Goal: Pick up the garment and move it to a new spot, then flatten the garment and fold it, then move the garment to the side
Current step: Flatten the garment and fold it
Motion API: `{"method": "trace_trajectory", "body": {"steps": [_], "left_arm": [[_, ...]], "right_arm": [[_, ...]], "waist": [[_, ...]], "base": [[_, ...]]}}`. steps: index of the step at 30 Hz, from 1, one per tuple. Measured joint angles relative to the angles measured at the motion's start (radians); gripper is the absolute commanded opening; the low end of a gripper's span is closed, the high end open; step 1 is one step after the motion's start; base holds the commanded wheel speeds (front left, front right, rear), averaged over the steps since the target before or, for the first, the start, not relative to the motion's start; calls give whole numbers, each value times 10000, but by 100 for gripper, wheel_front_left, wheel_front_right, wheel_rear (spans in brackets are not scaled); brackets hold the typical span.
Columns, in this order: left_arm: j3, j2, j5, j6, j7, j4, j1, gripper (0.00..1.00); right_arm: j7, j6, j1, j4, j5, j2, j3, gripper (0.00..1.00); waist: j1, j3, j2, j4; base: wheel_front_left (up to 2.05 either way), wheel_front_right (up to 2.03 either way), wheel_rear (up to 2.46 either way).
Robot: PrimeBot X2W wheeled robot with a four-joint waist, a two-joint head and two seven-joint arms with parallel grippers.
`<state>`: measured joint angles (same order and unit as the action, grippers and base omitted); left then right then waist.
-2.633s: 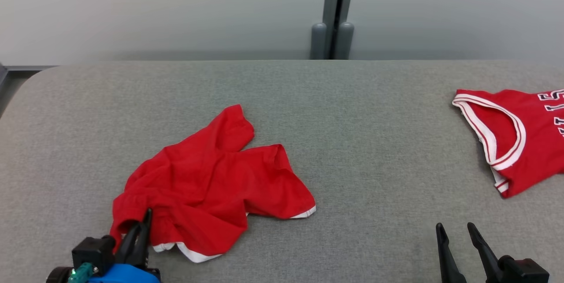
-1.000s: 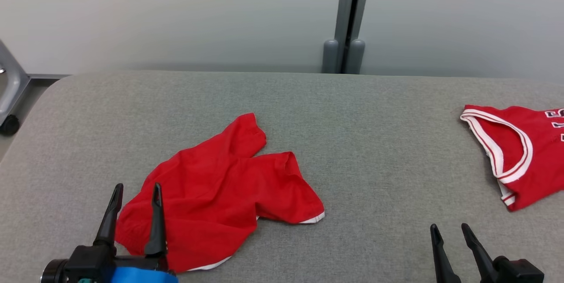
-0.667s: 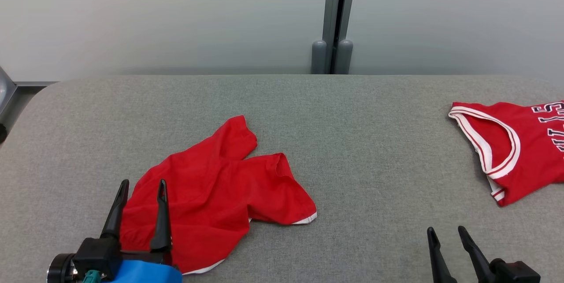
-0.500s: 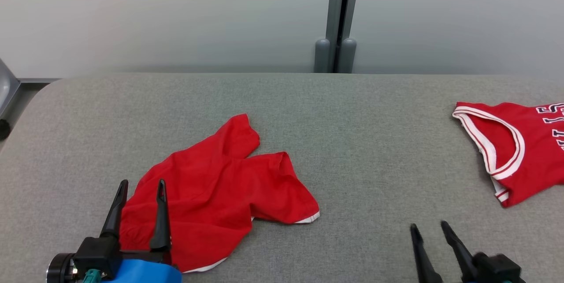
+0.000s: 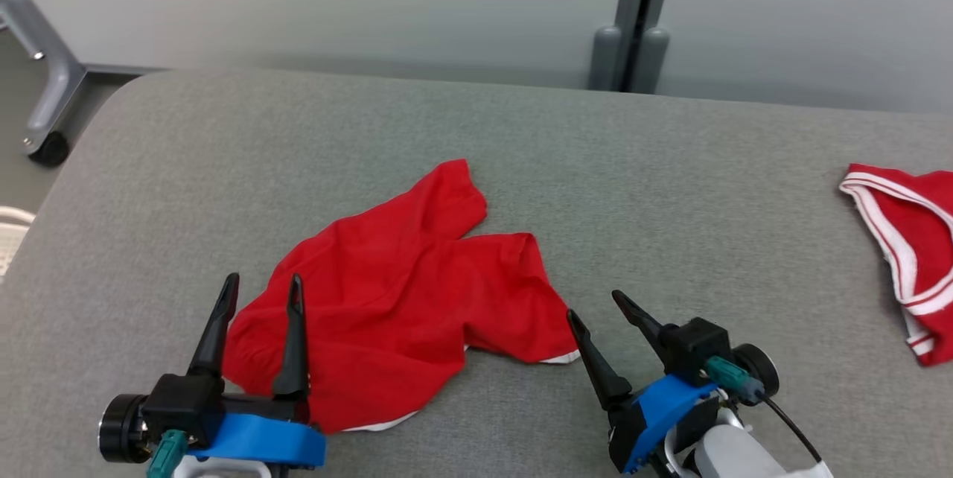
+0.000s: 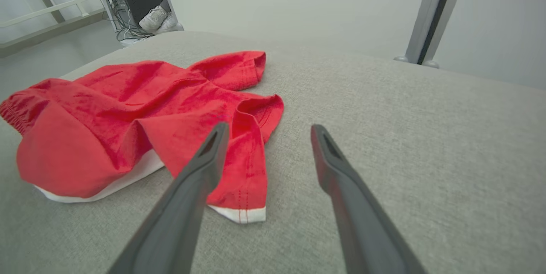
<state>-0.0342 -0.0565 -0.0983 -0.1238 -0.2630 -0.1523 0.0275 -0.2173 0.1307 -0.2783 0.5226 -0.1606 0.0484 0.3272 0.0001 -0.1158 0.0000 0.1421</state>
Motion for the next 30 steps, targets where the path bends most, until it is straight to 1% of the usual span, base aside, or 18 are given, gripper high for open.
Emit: {"method": "trace_trajectory", "body": {"steps": [6, 9, 12, 13, 15, 20, 25, 30], "left_arm": [[-136, 33, -75, -4, 2, -4, 218, 100], [-132, 38, -92, -4, 0, -23, 258, 100], [-142, 44, -119, -4, 2, -25, 326, 100], [-142, 44, -121, -4, 2, -27, 326, 100], [-148, 44, -161, -2, 2, -27, 326, 100], [-153, 50, -249, 48, 2, -25, 317, 100], [-65, 56, -268, 102, 2, -36, 169, 100], [-2, 54, -328, 104, 2, -102, 6, 100]], "right_arm": [[-54, 0, -813, 1962, 13, 0, 291, 100], [-173, 0, -973, 2610, -63, 0, 401, 100], [-288, 0, -1091, 3007, -117, 2, 518, 100], [-330, 0, -1094, 3093, -186, 0, 558, 85], [-397, -2, -1154, 3248, -278, 0, 658, 0], [-426, 0, -1286, 3223, -372, -2, 690, 0], [-441, 0, -1263, 2429, -159, 38, 169, 0], [-445, 0, -731, 1710, -169, 740, -671, 0]], "waist": [[0, -333, 0, 545], [0, -457, 0, 760], [0, -541, 0, 907], [0, -556, 0, 935], [-1, -576, 0, 970], [-1, -514, 1, 908], [-1, -374, 1, 600], [-1, -204, 0, 124]], "base": [[0, 0, 0], [0, 0, 0], [0, 0, 0], [0, 0, 0], [0, 0, 0], [0, 0, 0], [0, 0, 0], [0, 0, 0]]}}
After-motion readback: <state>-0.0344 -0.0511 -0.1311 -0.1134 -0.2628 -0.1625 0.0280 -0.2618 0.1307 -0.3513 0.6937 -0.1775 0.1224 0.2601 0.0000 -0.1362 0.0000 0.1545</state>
